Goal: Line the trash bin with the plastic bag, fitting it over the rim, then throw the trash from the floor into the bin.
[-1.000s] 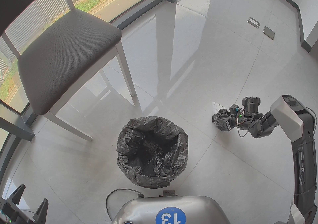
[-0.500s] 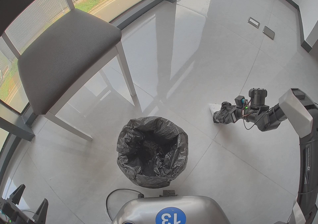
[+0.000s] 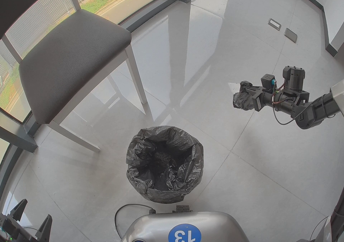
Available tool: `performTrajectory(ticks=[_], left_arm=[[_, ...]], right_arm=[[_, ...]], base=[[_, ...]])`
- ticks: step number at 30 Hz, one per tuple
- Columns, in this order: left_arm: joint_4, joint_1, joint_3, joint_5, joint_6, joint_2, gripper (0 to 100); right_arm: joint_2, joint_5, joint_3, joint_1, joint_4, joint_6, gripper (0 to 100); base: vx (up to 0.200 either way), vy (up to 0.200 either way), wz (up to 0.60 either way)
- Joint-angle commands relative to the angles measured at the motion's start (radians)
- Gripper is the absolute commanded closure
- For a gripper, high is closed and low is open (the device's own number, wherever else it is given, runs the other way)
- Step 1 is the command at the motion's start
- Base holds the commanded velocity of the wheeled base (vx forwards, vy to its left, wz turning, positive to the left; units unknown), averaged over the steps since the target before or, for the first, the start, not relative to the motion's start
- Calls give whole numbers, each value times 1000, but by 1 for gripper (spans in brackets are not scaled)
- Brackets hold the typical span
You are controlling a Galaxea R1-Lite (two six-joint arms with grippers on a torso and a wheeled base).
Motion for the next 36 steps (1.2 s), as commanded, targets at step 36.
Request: performTrajectory(ticks=[36], left_arm=[[0, 0, 1, 0, 0, 1, 0]], right_arm=[[-325, 2, 361, 611, -6, 21, 100]], base=[[0, 0, 0]])
